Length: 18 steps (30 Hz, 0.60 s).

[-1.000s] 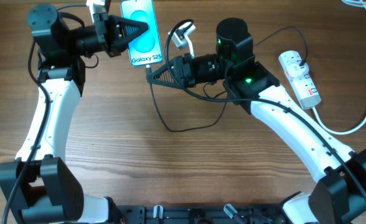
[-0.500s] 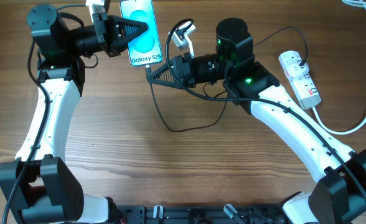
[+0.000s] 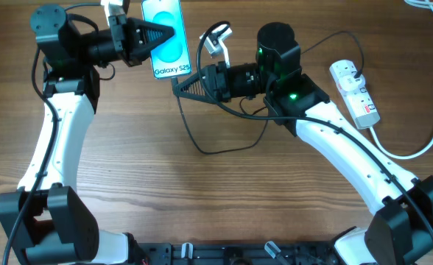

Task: Plug charger to phone and switch on socket

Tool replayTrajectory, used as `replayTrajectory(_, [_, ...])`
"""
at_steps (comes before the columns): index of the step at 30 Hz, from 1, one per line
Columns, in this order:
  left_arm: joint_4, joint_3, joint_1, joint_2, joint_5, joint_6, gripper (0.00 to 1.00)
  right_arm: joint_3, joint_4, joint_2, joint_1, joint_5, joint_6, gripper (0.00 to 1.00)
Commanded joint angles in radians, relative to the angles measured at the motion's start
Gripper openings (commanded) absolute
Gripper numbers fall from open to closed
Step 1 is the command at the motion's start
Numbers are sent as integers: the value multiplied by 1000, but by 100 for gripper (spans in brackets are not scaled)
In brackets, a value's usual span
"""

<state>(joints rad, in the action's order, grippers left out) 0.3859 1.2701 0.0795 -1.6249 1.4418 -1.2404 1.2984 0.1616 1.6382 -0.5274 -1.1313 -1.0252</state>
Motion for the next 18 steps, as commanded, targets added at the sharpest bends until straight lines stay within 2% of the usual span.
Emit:
replayTrajectory(1, [-1,5,-43,17,129,28,4,21,49,8,32,182,1,4])
replayTrajectory(16, [-1,5,-52,17,129,29,4,21,133,8,55,274,3,4])
replayTrajectory(17, [-1,5,-51,17,129,29,4,21,136,8,61,270,3,19])
replayTrajectory(18, [-1,5,-51,17,129,29,4,21,135,8,66,256,5,57])
